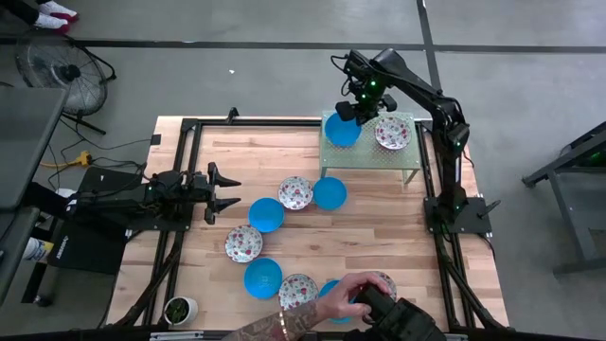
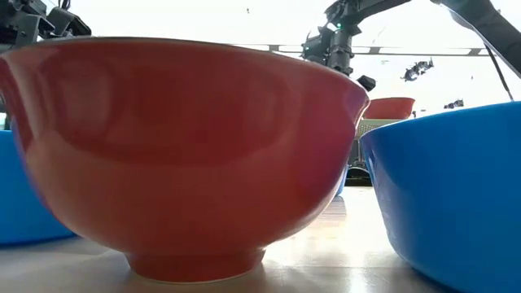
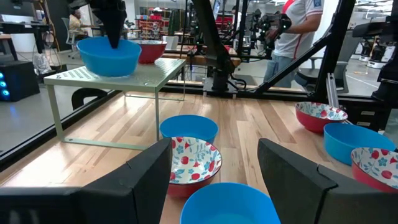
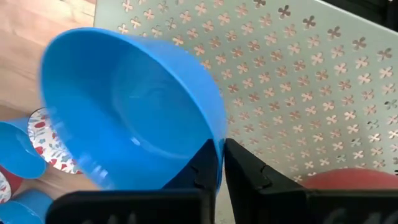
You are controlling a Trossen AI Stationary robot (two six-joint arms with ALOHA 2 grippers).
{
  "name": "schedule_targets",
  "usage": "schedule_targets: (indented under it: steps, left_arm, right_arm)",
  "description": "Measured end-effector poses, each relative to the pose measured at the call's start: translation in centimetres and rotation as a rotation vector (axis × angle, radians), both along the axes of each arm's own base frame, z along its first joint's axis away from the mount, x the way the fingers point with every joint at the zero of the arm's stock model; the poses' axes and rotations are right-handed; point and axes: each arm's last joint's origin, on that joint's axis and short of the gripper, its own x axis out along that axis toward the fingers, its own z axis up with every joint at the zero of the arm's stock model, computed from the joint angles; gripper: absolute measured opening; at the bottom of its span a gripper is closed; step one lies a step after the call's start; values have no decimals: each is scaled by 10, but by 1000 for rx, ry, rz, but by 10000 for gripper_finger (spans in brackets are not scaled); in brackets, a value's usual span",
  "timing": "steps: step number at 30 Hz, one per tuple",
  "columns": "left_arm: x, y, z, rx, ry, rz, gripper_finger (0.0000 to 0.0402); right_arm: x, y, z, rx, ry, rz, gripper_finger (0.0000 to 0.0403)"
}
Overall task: Pick & Place Mini bowls
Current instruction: Put the blue bowl on the green shelf, then stack the blue bowl on the blue bowl on the shelf
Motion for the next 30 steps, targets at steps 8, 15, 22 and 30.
schedule_targets:
  steps: [8, 15, 22, 30]
  left_arm:
    - [0, 0, 0, 0, 0, 0, 232]
    - [0, 0, 0, 0, 0, 0, 232]
    - [0, 0, 0, 0, 0, 0, 232]
    - [0, 0, 0, 0, 1, 0, 232]
  right_arm:
    - [0, 0, 0, -12, 8, 13, 67]
    - [-9, 4, 14, -72, 10, 4, 114]
    - [-15, 23, 39, -132, -40, 55, 132]
    - [4, 56, 49, -213, -85, 448, 133]
